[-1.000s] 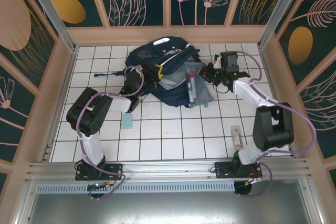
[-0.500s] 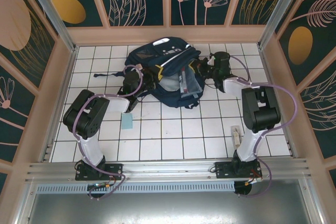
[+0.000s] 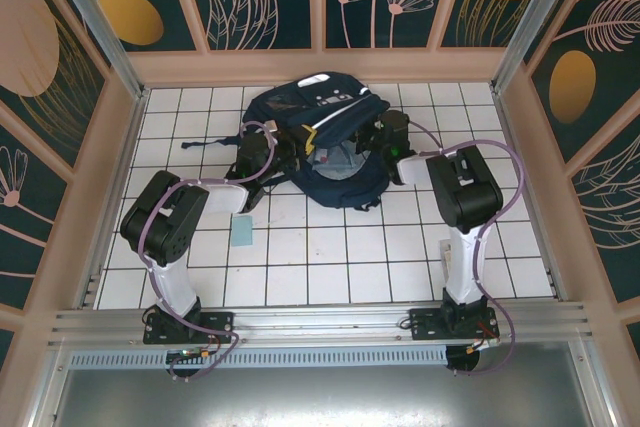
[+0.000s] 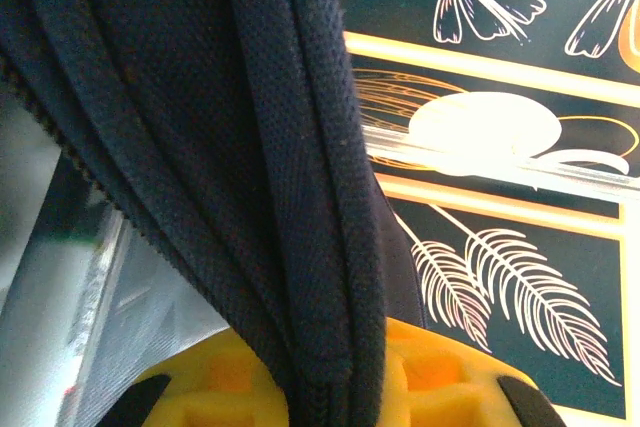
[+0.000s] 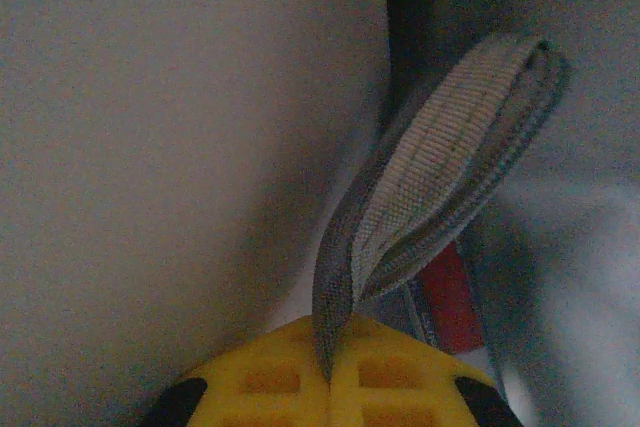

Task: Pack books, pencil case, and school supplies into a backpack

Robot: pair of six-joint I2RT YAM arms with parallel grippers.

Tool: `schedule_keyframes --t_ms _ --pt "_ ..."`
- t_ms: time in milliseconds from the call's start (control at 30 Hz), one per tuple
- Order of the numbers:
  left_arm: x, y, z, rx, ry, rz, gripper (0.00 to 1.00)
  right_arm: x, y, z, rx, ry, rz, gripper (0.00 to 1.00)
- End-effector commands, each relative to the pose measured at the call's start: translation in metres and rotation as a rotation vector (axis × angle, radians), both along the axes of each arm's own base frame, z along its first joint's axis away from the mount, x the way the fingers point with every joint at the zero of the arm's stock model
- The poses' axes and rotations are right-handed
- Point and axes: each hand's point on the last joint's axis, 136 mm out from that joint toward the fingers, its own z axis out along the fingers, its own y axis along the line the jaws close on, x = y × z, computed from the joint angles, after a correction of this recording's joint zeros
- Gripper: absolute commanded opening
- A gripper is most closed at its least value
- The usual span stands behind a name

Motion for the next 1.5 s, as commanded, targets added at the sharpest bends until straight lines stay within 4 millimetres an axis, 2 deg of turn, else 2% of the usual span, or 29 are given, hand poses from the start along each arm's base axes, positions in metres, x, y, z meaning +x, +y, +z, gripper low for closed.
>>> schedule_keyframes --t_ms 0,100,200,333,367,500,533,633,767,800,967,1167,1333,1467 --pt "-0.023 -0.022 0.101 -0.122 -0.285 -0.128 0.00 0.030 -0.007 0.026 0.041 -0.094 -0.128 0.00" --pt "-0.024 -0.023 0.105 -0.126 -0.286 -0.127 0.00 0.043 0.007 0.021 0.093 -0.115 -0.103 0.00" --pt "-0.024 -0.022 0.107 -0.125 -0.287 -0.119 0.00 0.048 0.020 0.010 0.076 -0.120 -0.085 0.00" --pt "-0.025 -0.022 0.107 -0.125 -0.279 -0.122 0.00 0.045 0.014 0.006 -0.050 -0.163 -0.084 0.02" --pt "-0.025 -0.022 0.107 -0.126 -0.278 -0.121 0.00 0.044 0.012 0.009 -0.075 -0.177 -0.077 0.06" --pt "-0.020 -0.022 0.101 -0.114 -0.267 -0.106 0.00 0.038 0.014 0.010 -0.164 -0.170 0.032 0.54" --pt "-0.018 -0.022 0.099 -0.115 -0.264 -0.103 0.00 0.033 0.013 0.011 -0.168 -0.170 0.044 0.62" --pt "-0.009 -0.021 0.095 -0.122 -0.261 -0.085 0.00 0.015 0.005 0.013 -0.185 -0.163 0.079 0.70" --pt "0.001 -0.017 0.082 -0.118 -0.243 -0.052 0.00 -0.009 -0.012 0.013 -0.297 -0.133 0.120 0.71" --pt "0.006 -0.018 0.093 -0.129 -0.264 -0.049 0.00 -0.016 -0.018 0.014 -0.336 -0.133 0.129 0.71" --pt "0.012 -0.020 0.094 -0.130 -0.273 -0.043 0.00 -0.046 -0.048 0.012 -0.550 -0.136 0.185 0.72" --pt "0.014 -0.019 0.092 -0.127 -0.274 -0.033 0.00 -0.093 -0.051 0.000 -0.634 -0.094 0.290 0.69" --pt "0.013 -0.018 0.089 -0.120 -0.272 -0.033 0.00 -0.125 -0.059 0.011 -0.702 -0.101 0.279 0.67" --pt "0.012 -0.017 0.076 -0.080 -0.259 -0.027 0.00 -0.145 -0.071 0.029 -0.818 -0.138 0.266 0.69"
